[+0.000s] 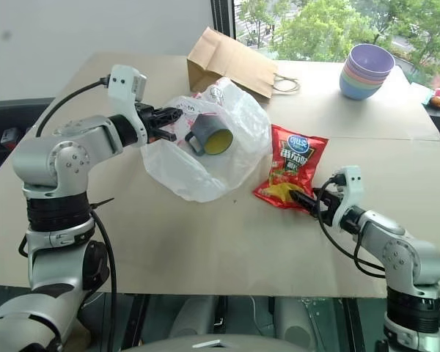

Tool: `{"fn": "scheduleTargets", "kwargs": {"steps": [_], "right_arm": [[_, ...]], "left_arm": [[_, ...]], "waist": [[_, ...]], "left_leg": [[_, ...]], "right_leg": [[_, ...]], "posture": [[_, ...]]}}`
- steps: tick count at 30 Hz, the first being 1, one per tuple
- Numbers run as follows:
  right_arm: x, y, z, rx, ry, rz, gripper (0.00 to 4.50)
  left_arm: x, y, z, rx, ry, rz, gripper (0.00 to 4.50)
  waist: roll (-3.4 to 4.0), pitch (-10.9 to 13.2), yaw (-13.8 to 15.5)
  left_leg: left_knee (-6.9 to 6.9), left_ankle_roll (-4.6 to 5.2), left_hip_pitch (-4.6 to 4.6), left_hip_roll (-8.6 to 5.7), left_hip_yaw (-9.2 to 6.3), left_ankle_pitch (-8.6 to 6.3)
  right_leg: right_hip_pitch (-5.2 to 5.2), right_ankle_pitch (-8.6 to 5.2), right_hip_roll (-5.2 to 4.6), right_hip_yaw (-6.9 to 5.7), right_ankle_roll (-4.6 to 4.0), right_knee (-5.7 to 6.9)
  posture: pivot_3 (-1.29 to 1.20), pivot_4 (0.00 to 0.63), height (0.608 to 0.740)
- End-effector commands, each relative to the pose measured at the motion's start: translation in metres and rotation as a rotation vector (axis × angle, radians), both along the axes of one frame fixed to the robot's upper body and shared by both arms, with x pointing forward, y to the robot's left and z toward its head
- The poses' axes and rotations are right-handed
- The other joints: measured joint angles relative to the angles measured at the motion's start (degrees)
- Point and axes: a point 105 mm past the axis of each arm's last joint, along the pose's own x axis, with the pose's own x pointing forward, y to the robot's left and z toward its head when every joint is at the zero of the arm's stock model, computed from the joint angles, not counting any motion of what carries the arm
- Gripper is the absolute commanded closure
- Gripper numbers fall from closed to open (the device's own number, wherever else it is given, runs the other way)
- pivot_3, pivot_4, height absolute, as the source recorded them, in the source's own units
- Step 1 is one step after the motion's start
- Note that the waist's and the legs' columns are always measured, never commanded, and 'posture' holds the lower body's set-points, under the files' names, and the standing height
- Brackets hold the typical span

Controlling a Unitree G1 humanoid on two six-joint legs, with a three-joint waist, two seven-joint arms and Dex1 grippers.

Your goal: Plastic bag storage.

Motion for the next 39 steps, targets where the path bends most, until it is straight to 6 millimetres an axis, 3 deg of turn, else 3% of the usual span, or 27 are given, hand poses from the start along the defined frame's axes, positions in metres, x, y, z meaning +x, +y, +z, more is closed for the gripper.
{"fn": "scheduleTargets", "kwargs": {"steps": [1, 7, 8, 12, 16, 25, 30, 36, 39], "right_arm": [[0.004, 0.002, -0.006, -0.128, -0.026, -0.014, 0.08], [0.019, 0.002, -0.019, -0.218, -0.048, -0.066, 0.08], [0.021, 0.001, -0.018, -0.228, -0.060, -0.066, 0.31], [0.018, 0.001, -0.010, -0.261, -0.110, -0.044, 1.76], [0.011, 0.001, 0.002, -0.292, -0.170, -0.015, 3.67], [-0.019, 0.011, 0.038, -0.294, -0.268, 0.164, 3.67], [-0.042, 0.037, 0.057, -0.242, -0.296, 0.347, 3.67], [-0.027, 0.037, 0.038, -0.277, -0.188, 0.289, 3.67], [-0.026, 0.027, 0.028, -0.232, -0.130, 0.217, 3.00]], "left_arm": [[-0.003, -0.004, 0.012, 0.015, -0.052, -0.018, 4.50], [-0.003, -0.006, 0.012, 0.021, -0.051, -0.029, 4.50], [-0.002, -0.006, 0.013, 0.022, -0.052, -0.027, 4.50], [-0.003, -0.003, 0.013, 0.024, -0.051, -0.021, 4.50], [-0.004, -0.003, 0.010, 0.022, -0.046, -0.020, 4.50], [0.000, -0.009, 0.014, 0.007, -0.050, -0.035, 4.50], [0.002, -0.011, 0.019, 0.011, -0.059, -0.047, 4.50], [0.002, -0.014, 0.020, 0.019, -0.065, -0.056, 4.50], [0.000, -0.012, 0.019, 0.024, -0.066, -0.049, 4.50]], "waist": [[0.00, 0.0, -0.2], [-0.10, -0.1, -0.1], [-0.11, -0.1, -0.1], [-0.11, -0.1, 0.0], [-0.11, -0.1, 0.1], [-0.10, -0.1, 0.2], [-0.09, -0.1, 0.2], [-0.11, -0.1, 0.2], [-0.11, -0.1, 0.3]], "left_leg": [[0.00, 0.00, 0.02, 0.01, 0.00, 0.00], [0.04, 0.00, 0.02, 0.02, 0.01, 0.00], [0.07, 0.00, 0.02, 0.01, 0.01, 0.00], [0.09, 0.00, 0.02, 0.01, -0.01, 0.00], [0.09, 0.00, -0.01, 0.01, -0.03, 0.00], [0.09, 0.00, -0.03, 0.01, -0.05, 0.00], [0.09, 0.00, -0.02, 0.01, -0.05, 0.00], [0.09, 0.00, -0.02, 0.01, -0.06, 0.00], [0.09, 0.00, -0.04, 0.01, -0.06, 0.00]], "right_leg": [[0.00, 0.00, 0.02, 0.00, 0.00, 0.01], [0.03, 0.00, 0.04, 0.02, 0.00, 0.01], [0.06, 0.00, 0.03, 0.02, 0.00, 0.01], [0.06, 0.00, 0.04, 0.01, 0.00, 0.01], [0.05, 0.00, 0.03, 0.00, -0.01, 0.01], [0.06, 0.00, 0.03, -0.02, 0.00, -0.02], [0.06, -0.01, 0.03, -0.02, 0.01, -0.01], [0.07, -0.01, 0.03, -0.03, 0.00, -0.02], [0.07, 0.00, 0.03, -0.04, -0.01, -0.04]], "posture": [[0.00, 0.150, 0.740], [0.00, 0.150, 0.740], [0.00, 0.150, 0.740], [0.00, 0.150, 0.740], [0.00, 0.150, 0.740], [0.00, 0.150, 0.740], [0.00, 0.150, 0.740], [0.00, 0.150, 0.740], [0.00, 0.150, 0.740]]}}
